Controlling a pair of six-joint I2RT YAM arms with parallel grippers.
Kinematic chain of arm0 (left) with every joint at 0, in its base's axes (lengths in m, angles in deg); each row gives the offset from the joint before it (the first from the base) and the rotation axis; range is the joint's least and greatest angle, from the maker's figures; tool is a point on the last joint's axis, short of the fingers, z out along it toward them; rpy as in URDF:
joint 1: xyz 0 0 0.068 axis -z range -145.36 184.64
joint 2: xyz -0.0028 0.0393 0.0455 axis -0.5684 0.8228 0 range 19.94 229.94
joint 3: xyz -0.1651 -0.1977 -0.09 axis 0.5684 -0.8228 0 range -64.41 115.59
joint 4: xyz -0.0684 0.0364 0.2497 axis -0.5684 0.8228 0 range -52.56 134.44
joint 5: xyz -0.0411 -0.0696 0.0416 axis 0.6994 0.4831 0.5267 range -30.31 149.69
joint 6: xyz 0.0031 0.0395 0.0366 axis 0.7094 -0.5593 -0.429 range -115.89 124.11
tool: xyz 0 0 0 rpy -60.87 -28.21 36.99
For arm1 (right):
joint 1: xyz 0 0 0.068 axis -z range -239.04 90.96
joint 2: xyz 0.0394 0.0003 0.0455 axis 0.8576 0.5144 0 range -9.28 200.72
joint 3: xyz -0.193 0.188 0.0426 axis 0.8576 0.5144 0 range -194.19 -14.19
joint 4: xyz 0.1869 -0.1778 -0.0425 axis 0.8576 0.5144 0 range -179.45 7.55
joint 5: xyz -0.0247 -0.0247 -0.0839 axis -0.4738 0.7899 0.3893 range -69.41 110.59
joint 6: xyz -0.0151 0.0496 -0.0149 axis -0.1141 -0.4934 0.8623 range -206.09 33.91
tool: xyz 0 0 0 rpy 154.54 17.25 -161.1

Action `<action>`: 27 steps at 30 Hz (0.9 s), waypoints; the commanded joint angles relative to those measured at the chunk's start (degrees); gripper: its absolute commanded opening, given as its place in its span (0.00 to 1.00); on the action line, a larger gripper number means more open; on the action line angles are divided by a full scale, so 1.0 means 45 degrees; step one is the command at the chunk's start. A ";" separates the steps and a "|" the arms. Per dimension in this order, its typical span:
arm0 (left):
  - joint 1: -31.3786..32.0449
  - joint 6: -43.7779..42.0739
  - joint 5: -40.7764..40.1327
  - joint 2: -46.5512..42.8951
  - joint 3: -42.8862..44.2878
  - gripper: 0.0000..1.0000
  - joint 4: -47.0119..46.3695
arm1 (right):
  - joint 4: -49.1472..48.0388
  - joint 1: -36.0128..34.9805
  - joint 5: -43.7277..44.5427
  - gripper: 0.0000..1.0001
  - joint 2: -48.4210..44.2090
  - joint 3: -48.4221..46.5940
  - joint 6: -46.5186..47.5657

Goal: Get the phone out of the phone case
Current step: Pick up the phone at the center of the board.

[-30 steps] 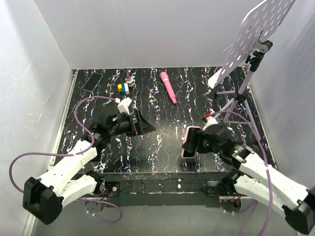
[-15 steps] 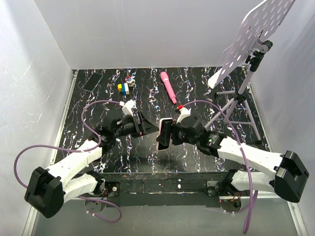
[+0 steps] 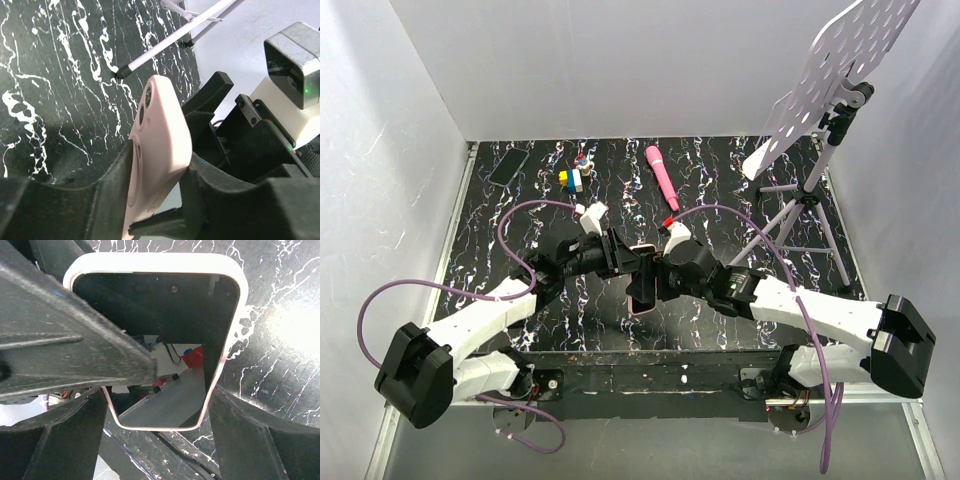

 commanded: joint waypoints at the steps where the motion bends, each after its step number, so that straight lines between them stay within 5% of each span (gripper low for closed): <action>1: 0.0122 -0.0409 -0.0372 0.0137 0.0825 0.32 0.0211 | -0.0057 -0.0337 0.0484 0.01 0.0074 -0.1665 0.0231; 6: 0.0161 -0.0663 0.0077 0.0508 0.1157 0.05 0.0327 | 0.0979 -0.0436 0.0641 0.01 0.0465 -0.2370 0.0388; 10: 0.0142 -0.0859 0.0021 0.0567 0.1762 0.00 0.1631 | 0.1330 -0.0436 0.0660 0.53 0.0096 -0.2137 0.0368; 13: 0.0044 -0.0782 -0.0118 0.0430 0.2308 0.00 0.2766 | 0.1954 -0.0436 0.0661 0.74 -0.0469 -0.1903 0.0290; 18: -0.0541 -0.0450 0.1186 0.0878 0.3130 0.00 0.3650 | 0.2659 -0.0436 0.0233 0.82 -0.1738 -0.1317 0.0076; 27: -0.1206 -0.0663 0.4255 0.1036 0.2389 0.00 -0.0314 | 0.2660 -0.0397 -0.1253 0.87 -0.4122 0.0069 -0.0509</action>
